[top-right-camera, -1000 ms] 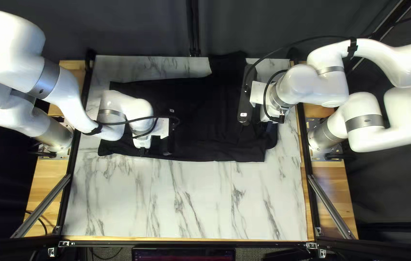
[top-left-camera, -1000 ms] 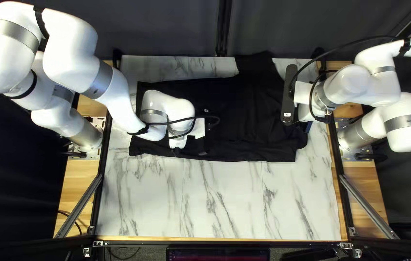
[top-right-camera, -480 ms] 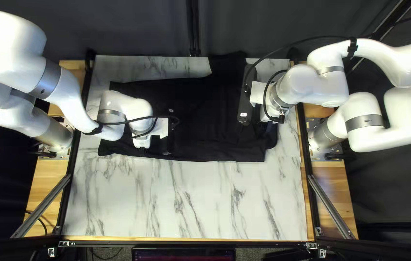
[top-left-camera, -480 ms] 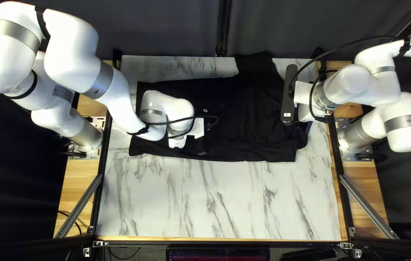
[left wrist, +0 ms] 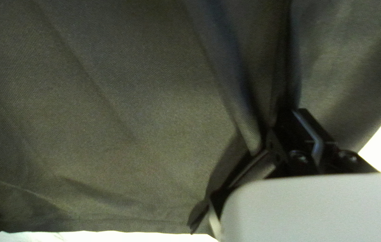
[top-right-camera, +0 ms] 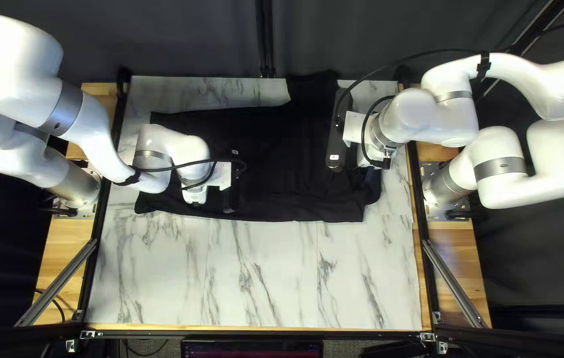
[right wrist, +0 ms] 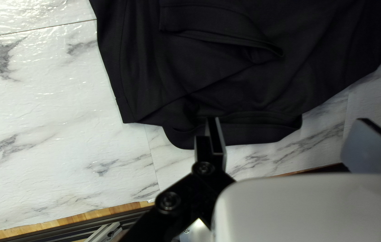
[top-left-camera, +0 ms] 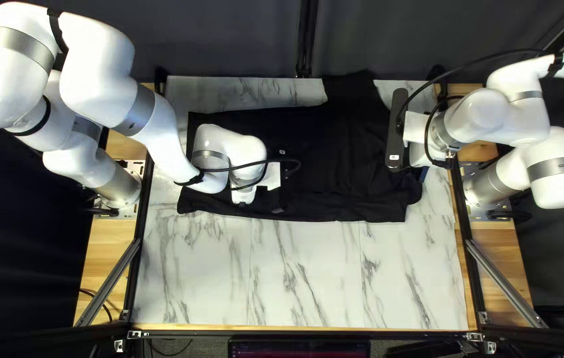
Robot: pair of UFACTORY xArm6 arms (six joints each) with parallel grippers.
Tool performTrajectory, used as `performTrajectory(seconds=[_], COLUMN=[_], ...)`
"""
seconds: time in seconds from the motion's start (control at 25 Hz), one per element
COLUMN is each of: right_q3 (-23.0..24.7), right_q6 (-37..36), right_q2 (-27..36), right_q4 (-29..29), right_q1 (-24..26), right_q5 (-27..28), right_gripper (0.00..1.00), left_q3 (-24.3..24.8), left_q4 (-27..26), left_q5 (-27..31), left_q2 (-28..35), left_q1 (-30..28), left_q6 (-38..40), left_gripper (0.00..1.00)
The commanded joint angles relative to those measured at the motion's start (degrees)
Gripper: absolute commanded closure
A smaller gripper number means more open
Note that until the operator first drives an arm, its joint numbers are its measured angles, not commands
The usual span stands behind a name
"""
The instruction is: Fold t-shirt
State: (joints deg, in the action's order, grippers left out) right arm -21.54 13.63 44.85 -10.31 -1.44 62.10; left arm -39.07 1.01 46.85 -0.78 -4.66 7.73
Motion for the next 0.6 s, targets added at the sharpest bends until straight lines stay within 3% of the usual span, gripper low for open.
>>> performTrajectory(seconds=[0.04,0.56,0.6], right_q3=[0.0,0.0,0.0], right_q6=[0.0,0.0,0.0], right_q2=[0.0,0.0,0.0], right_q4=[0.0,0.0,0.0], right_q1=[0.0,0.0,0.0], right_q5=[0.0,0.0,0.0], right_gripper=[0.00,0.00,0.00], left_q3=[-0.1,0.0,0.1], left_q4=[0.9,2.6,2.5], left_q5=[1.0,-1.4,-1.5], left_q2=[1.1,-0.8,-0.8], left_q1=[0.1,2.9,2.8], left_q6=[0.5,1.4,1.4], left_gripper=[1.00,0.97,0.69])
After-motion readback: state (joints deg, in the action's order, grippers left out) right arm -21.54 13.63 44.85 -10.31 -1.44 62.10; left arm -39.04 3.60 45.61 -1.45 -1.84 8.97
